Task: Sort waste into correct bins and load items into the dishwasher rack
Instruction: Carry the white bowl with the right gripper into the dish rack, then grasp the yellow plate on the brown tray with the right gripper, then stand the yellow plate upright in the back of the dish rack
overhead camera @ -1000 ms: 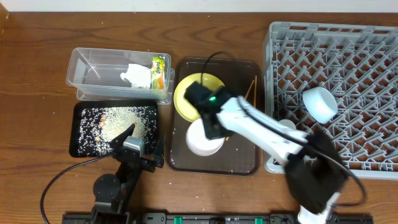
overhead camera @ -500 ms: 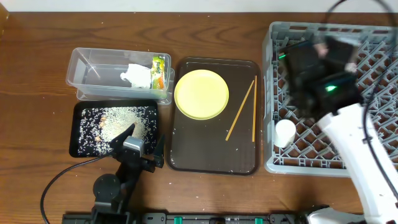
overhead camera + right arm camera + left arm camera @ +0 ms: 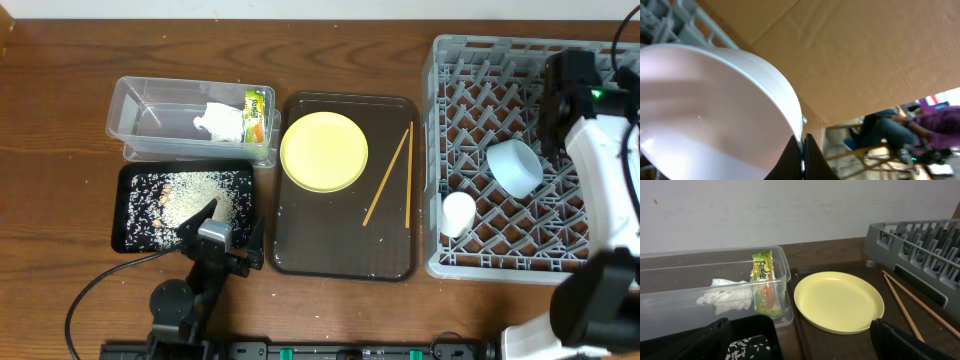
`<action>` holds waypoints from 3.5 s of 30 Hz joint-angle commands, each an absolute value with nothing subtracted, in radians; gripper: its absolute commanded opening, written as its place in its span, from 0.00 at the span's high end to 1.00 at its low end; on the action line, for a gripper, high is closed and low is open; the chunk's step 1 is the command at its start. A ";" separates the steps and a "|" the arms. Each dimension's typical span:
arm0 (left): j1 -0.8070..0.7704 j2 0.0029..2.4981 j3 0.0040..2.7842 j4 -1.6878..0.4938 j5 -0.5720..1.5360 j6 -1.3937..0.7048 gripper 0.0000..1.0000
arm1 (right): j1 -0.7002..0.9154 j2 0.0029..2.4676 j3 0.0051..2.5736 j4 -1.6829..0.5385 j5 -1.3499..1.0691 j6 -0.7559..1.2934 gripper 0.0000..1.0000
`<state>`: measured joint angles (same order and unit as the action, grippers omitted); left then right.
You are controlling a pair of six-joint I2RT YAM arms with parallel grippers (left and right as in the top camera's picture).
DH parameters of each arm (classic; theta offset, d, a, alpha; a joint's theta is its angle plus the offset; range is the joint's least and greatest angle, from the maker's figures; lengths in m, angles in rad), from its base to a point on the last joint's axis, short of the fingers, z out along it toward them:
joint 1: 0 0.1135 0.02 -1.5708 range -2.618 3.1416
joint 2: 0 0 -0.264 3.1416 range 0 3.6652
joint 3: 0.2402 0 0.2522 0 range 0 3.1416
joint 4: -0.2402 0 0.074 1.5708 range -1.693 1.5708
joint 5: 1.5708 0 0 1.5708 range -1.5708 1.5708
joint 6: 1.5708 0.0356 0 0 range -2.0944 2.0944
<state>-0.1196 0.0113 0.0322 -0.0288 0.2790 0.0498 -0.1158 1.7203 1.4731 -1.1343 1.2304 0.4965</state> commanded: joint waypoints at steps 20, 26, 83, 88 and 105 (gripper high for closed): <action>-0.123 0.004 0.004 -0.043 0.287 0.052 0.09 | -0.020 1.926 1.476 -1.071 1.166 0.316 0.91; -0.123 0.004 0.004 -0.043 0.287 0.052 0.09 | 0.037 1.870 1.512 -1.155 0.963 0.377 0.42; -0.123 0.004 0.004 -0.043 0.287 0.052 0.09 | 0.432 1.549 1.558 -0.987 0.893 0.374 0.99; -0.123 0.004 0.004 -0.043 0.287 0.052 0.09 | 0.353 1.483 1.558 -0.981 1.300 0.279 0.99; -0.123 0.004 0.004 -0.043 0.287 0.052 0.09 | 0.076 1.646 1.557 -0.681 1.383 0.049 0.99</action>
<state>-0.1196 0.0109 0.0319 -0.0284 0.2790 0.0498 0.0967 1.5955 1.5551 -0.7498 1.3453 0.1844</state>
